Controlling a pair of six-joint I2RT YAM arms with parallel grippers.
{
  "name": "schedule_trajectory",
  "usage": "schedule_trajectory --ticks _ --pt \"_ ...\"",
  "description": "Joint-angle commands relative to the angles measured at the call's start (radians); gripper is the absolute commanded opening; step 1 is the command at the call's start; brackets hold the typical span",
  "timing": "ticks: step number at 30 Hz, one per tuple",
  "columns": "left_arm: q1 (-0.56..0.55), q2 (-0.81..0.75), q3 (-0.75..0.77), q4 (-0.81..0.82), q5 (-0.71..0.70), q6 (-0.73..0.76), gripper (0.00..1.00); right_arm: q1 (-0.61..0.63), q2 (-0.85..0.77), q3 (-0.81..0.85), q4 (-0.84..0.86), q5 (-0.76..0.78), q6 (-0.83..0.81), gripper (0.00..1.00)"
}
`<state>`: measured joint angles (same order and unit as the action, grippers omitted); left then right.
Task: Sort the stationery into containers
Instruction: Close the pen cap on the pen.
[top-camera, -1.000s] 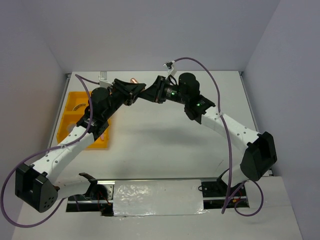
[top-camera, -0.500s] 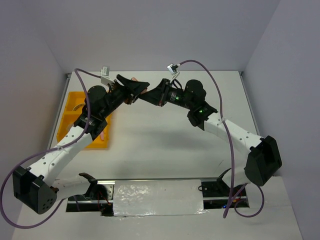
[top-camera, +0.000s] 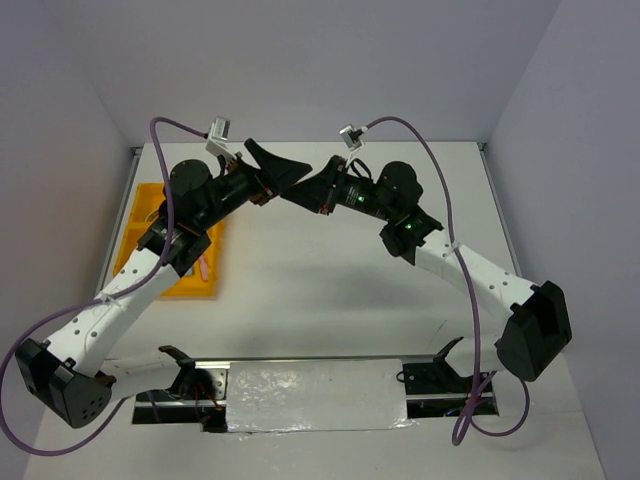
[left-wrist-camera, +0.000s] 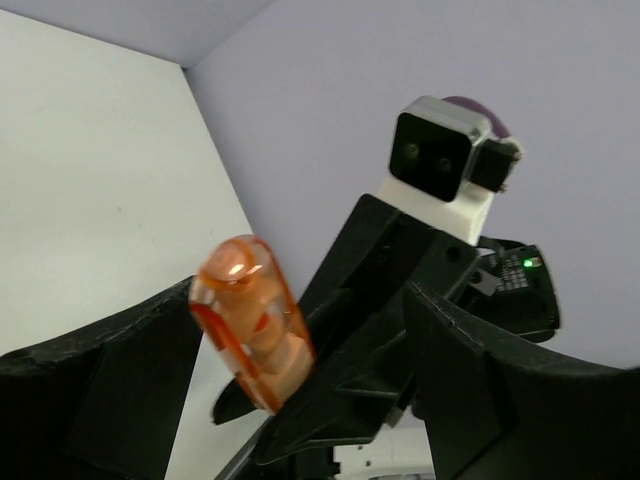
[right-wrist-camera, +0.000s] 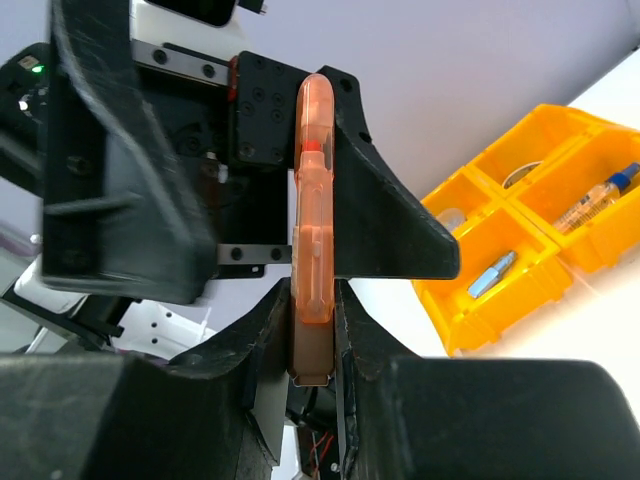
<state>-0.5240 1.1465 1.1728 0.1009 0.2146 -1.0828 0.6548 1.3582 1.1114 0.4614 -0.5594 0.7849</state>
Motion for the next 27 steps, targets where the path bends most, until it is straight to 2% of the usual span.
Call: schedule_trajectory --ticks 1,5,10,18,21,22,27 --pt "0.012 -0.027 0.047 -0.038 -0.003 0.115 0.89 0.005 -0.054 0.004 0.025 0.003 -0.019 0.0" --pt "0.033 -0.056 0.033 -0.041 0.003 0.17 0.87 0.002 -0.071 0.013 -0.021 0.01 -0.015 0.0" --pt "0.074 -0.128 -0.03 0.077 0.035 0.158 0.82 -0.006 -0.088 0.011 -0.076 -0.007 -0.026 0.0" --pt "0.102 -0.148 -0.01 0.126 0.088 0.144 0.83 -0.017 -0.11 -0.019 -0.099 -0.062 -0.03 0.0" --pt "0.108 -0.143 -0.027 0.143 0.109 0.132 0.8 -0.021 -0.113 -0.027 -0.078 -0.089 -0.012 0.0" --pt "0.111 -0.143 -0.033 0.149 0.115 0.124 0.75 -0.023 -0.114 -0.025 -0.075 -0.097 -0.004 0.0" --pt "0.125 -0.139 -0.07 0.177 0.14 0.09 0.67 -0.03 -0.12 -0.012 -0.078 -0.123 0.001 0.0"
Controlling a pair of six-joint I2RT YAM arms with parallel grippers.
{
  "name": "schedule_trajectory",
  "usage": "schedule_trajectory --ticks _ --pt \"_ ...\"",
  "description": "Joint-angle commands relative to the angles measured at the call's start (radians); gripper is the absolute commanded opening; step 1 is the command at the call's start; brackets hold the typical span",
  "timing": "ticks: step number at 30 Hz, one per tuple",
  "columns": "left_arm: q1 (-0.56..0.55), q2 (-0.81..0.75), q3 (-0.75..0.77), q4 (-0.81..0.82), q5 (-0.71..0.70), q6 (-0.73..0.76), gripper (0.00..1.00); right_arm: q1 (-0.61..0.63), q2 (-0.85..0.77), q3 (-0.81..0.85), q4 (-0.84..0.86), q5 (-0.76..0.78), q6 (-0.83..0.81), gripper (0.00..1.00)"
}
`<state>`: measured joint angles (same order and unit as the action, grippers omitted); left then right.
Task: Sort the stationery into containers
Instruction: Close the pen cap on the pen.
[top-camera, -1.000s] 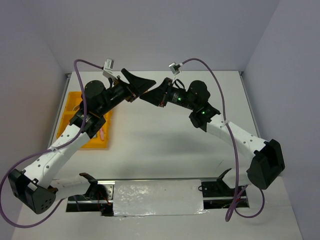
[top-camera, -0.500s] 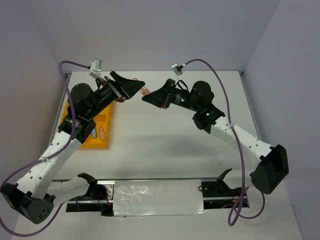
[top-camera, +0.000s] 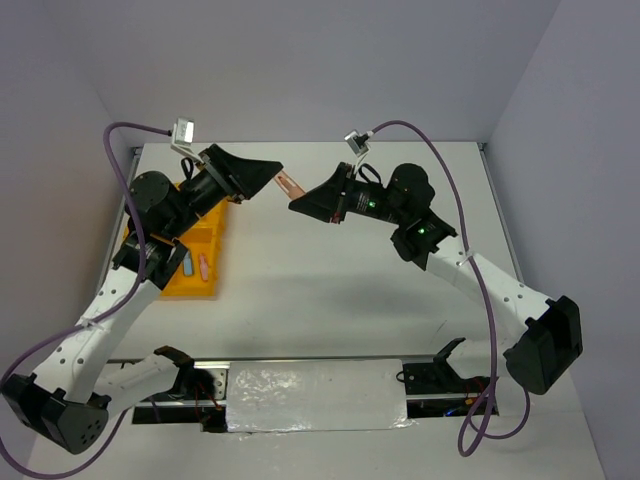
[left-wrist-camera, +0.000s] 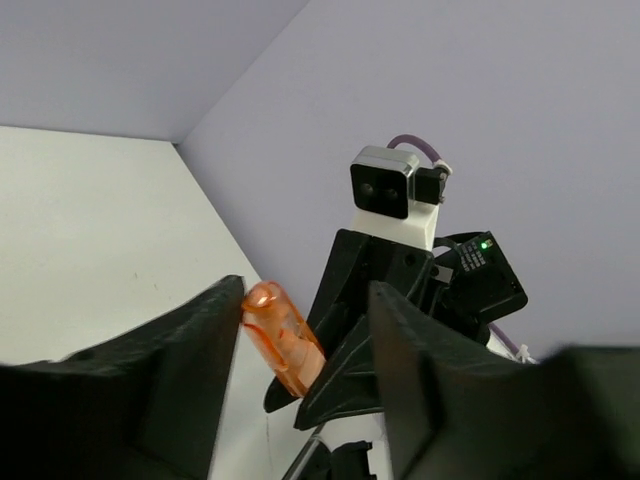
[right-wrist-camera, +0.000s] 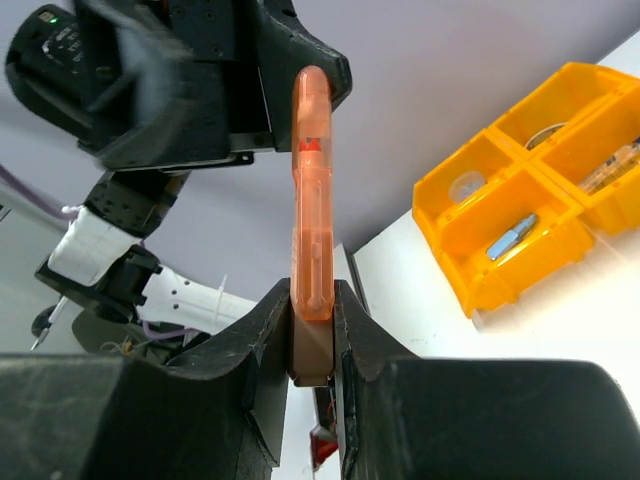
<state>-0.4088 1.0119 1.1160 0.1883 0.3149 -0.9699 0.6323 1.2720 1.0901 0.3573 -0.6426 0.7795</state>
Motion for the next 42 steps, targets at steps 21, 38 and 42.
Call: schedule_trajectory --ticks 21,38,42 --pt "0.011 0.028 -0.073 0.138 0.096 -0.053 0.0 -0.026 0.0 0.096 0.049 -0.045 0.056 0.0" --pt "-0.097 -0.018 -0.208 0.109 0.089 0.031 0.0 -0.017 0.249 0.448 0.111 -0.061 0.147 0.0" --pt "-0.169 -0.013 -0.232 0.08 0.073 0.074 0.0 -0.005 0.343 0.646 -0.019 -0.081 0.106 0.0"
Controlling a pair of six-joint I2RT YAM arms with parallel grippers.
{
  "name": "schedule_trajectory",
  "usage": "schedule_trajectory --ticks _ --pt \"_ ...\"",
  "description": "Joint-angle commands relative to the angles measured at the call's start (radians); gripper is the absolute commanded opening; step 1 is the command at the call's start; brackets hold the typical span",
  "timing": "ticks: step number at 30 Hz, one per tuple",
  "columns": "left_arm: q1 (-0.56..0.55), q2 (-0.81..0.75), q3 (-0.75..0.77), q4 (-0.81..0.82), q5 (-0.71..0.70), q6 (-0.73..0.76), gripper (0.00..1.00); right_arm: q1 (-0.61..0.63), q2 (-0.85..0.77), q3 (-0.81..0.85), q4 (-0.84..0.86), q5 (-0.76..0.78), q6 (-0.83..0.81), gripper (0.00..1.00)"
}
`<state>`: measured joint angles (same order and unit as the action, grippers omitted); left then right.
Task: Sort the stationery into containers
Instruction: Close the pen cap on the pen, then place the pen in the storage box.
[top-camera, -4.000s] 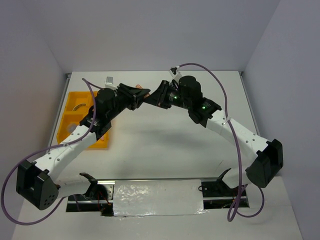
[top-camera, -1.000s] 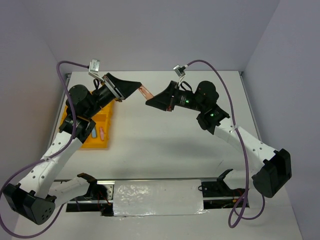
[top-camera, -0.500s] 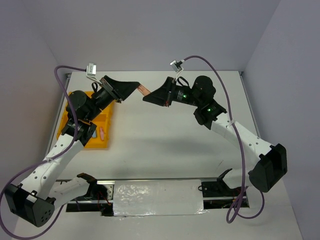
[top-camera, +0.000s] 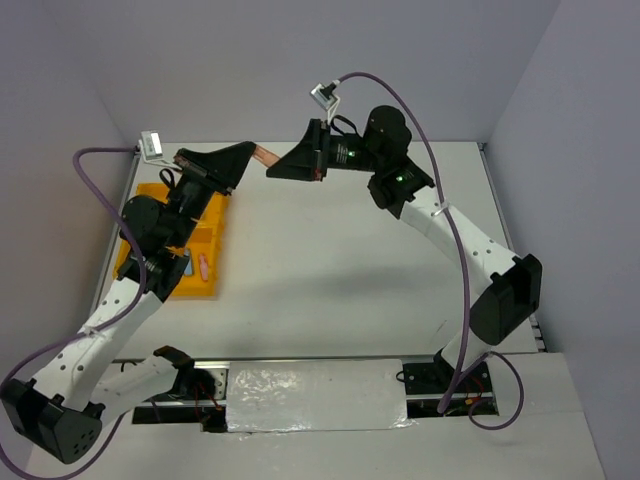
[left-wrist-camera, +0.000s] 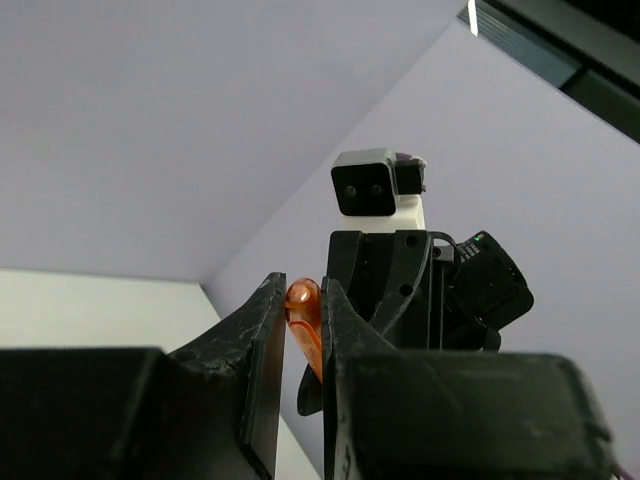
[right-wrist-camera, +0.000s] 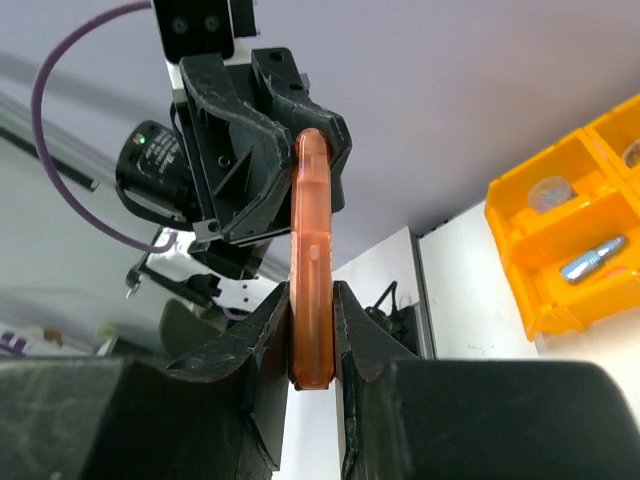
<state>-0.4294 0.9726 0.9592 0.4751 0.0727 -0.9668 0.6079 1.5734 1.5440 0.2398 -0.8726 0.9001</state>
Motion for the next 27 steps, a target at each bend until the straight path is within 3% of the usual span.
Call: schedule_trajectory --ticks 1,7,10,13,14,16,23,25,27 --pt "-0.157 0.023 -0.083 -0.196 0.322 0.074 0.0 0.02 0.072 0.215 0.083 0.149 -0.02 0.0" --pt "-0.215 -0.003 -0.109 -0.262 0.259 0.108 0.0 0.036 0.132 0.297 0.05 0.127 -0.015 0.0" --pt "-0.21 -0.031 -0.051 -0.422 0.084 0.137 0.0 0.041 0.07 0.13 0.096 0.118 -0.027 0.0" --pt "-0.201 -0.008 0.039 -0.472 0.049 0.175 0.0 0.041 0.005 0.029 0.151 0.086 -0.015 0.0" --pt "-0.198 0.004 0.061 -0.498 0.055 0.183 0.1 0.043 -0.009 -0.025 0.173 0.075 -0.01 0.0" --pt "-0.19 0.034 0.107 -0.495 0.07 0.188 0.19 0.046 -0.05 -0.071 0.188 0.057 -0.006 0.0" --pt "-0.167 0.087 0.115 -0.336 0.154 0.103 0.36 0.049 -0.139 -0.209 0.213 0.032 -0.001 0.0" --pt "-0.154 0.092 0.101 -0.296 0.18 0.071 0.5 0.046 -0.157 -0.235 0.26 0.027 0.017 0.0" --pt "-0.141 0.087 0.081 -0.276 0.197 0.048 0.55 0.046 -0.17 -0.263 0.288 0.027 0.037 0.0"
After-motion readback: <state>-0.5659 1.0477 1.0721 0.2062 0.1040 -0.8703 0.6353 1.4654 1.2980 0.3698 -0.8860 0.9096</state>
